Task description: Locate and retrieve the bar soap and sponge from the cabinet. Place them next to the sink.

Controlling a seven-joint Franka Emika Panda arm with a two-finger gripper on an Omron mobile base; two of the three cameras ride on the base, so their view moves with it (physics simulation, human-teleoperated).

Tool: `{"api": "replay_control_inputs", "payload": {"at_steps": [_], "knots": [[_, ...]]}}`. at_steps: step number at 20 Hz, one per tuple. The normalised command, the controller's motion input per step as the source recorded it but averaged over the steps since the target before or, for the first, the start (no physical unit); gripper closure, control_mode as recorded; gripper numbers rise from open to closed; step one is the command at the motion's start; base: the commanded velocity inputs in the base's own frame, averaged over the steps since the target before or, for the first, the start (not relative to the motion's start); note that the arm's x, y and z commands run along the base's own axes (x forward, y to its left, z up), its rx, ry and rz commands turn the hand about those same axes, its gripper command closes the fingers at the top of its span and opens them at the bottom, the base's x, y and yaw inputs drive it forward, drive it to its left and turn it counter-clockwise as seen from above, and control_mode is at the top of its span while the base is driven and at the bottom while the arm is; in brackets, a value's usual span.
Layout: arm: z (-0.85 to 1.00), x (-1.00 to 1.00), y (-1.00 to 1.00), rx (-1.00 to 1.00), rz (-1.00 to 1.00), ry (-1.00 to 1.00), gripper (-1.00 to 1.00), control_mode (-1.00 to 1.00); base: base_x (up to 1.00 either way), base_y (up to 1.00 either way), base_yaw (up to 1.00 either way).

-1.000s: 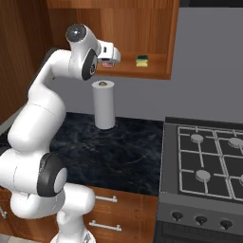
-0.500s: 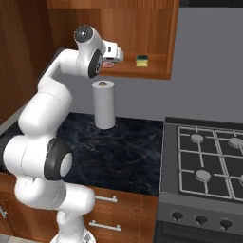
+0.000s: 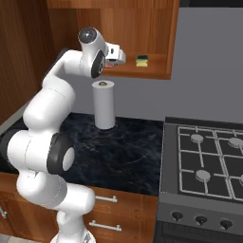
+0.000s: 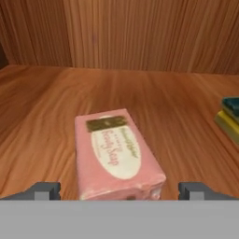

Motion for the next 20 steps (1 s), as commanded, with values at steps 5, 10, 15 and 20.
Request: {"api": "replay_control_inputs", "payload": {"at_steps": [5,10,15,20], "knots": [[-0.01,0.03,0.0,0.0,0.02,0.0,-1.0,-1.0,0.0,0.0,0.0],[-0.01,0.16,-0.03,0.0,0.02,0.0,-1.0,-1.0,0.0,0.0,0.0],[-0.06,0.26,-0.09,0.0,0.03,0.0,-1.0,-1.0,0.0,0.0,0.0],[-0.02,0.07,0.0,0.0,0.01,0.0,1.0,-1.0,0.0,0.0,0.0]]}}
